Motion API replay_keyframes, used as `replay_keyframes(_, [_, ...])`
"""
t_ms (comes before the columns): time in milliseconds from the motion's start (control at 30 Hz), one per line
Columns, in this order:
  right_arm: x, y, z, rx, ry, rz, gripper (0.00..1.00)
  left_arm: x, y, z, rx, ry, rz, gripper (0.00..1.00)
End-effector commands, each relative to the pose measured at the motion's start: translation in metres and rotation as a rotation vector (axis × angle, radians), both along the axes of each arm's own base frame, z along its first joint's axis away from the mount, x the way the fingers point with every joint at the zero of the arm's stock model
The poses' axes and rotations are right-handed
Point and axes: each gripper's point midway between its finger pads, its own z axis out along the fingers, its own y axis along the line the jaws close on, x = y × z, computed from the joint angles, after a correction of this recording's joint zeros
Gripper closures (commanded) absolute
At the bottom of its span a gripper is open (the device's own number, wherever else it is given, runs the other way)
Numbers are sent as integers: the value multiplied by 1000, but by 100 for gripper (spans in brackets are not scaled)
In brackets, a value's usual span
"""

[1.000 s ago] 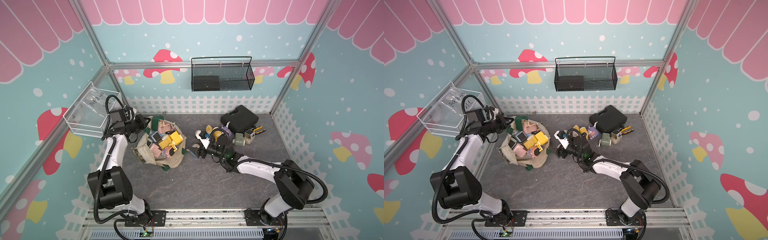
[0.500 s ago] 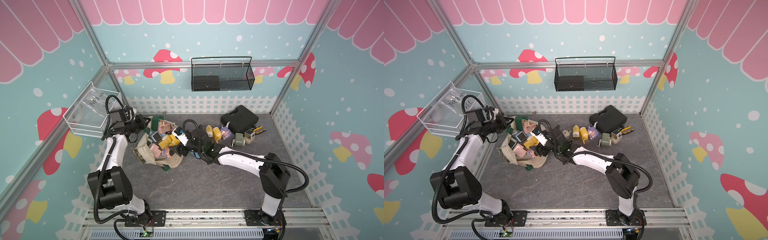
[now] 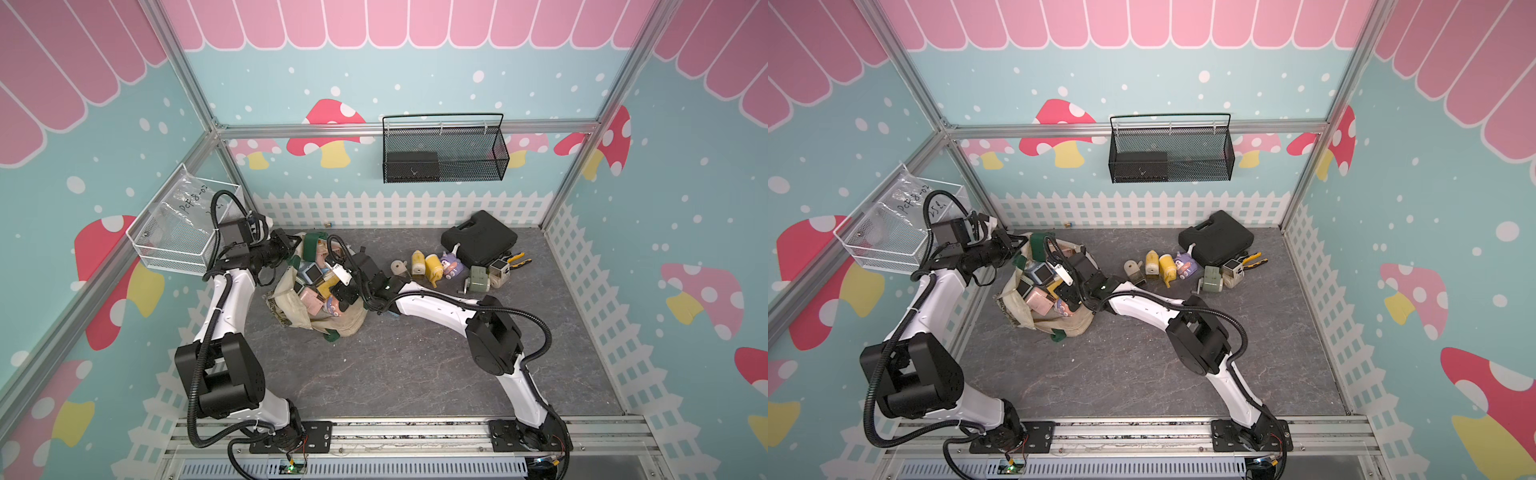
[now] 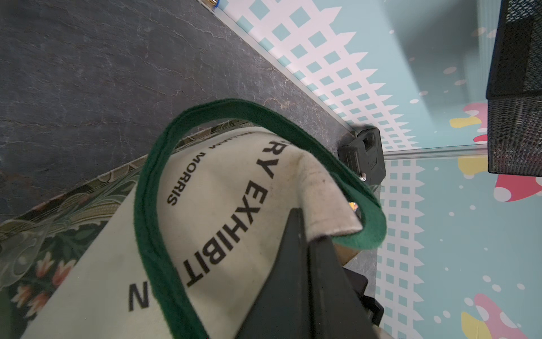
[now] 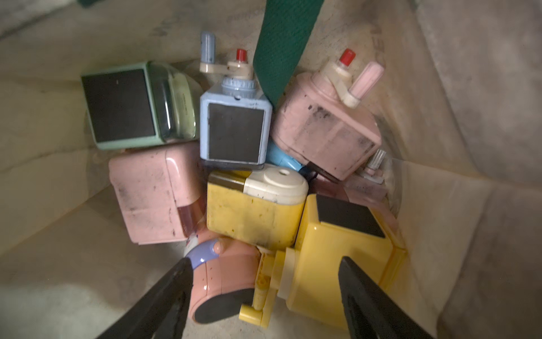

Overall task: Take out the pencil sharpeners from the tote bags
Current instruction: Adjust the canvas bag at the center of the board.

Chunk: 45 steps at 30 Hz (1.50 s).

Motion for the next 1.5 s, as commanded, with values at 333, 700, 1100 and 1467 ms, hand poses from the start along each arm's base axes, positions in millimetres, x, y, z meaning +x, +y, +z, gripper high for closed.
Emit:
replay_keyframes(333, [50, -25, -32, -144, -21, -250, 9, -2, -1, -4, -21, 12, -11, 100])
replay_keyframes(700, [54, -13, -66, -100, 89, -171, 11, -2, -2, -5, -23, 12, -13, 100])
replay_keyframes(1100, [-29, 41, -70, 12, 205, 335, 23, -2, -1, -3, -25, 10, -13, 100])
replay_keyframes(1467, [-41, 19, -37, 61, 175, 287, 24, -2, 0, -3, -29, 8, -10, 100])
